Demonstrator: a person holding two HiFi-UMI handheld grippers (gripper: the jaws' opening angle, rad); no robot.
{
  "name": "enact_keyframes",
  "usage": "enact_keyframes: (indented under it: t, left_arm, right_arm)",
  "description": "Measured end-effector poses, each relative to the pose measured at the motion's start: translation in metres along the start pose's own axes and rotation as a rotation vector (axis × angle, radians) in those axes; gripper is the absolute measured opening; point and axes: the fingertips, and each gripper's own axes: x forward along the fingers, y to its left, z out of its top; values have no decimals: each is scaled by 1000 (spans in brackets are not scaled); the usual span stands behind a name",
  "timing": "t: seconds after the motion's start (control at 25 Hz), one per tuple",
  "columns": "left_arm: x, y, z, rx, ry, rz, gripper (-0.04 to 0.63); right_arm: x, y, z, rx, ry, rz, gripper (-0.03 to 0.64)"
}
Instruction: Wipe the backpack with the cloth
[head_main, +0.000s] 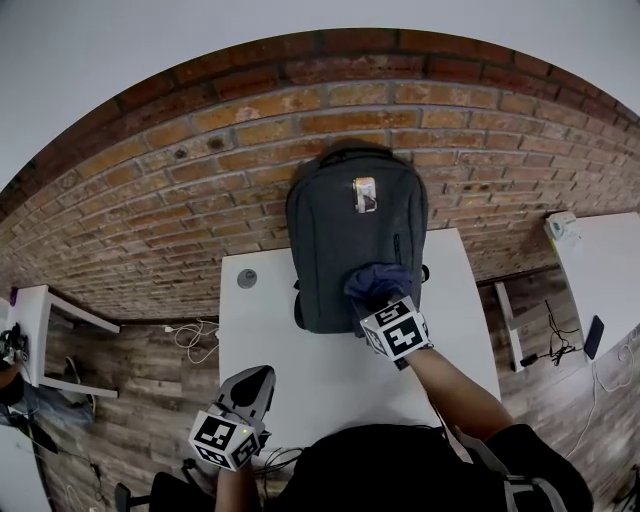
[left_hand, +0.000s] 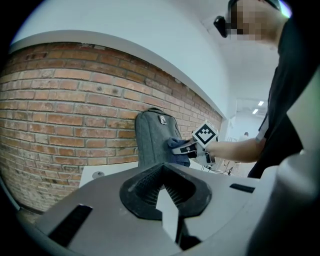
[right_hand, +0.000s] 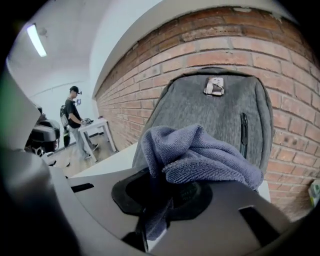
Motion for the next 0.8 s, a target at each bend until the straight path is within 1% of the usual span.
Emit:
enact_keyframes:
  t: [0.08, 0.28, 0.44, 0.64, 0.8]
  left_arm:
    - [-2, 2, 0, -5, -4, 8, -6]
    - [-6, 7, -1, -20, -12, 27, -5]
    - [-10, 10, -3, -31, -7, 42, -6]
    - [-13, 13, -7, -44, -1, 54, -6]
    - [-13, 13, -9, -46, 2, 56, -6]
  right_arm:
    - [2, -5, 16, -4, -21, -10, 64]
    - [11, -23, 50, 40, -75, -17, 64]
    - [14, -41, 75, 56, -110, -42, 64]
    - [19, -61, 108, 51, -147, -70, 64]
    - [20, -77, 138, 18, -173, -113, 64]
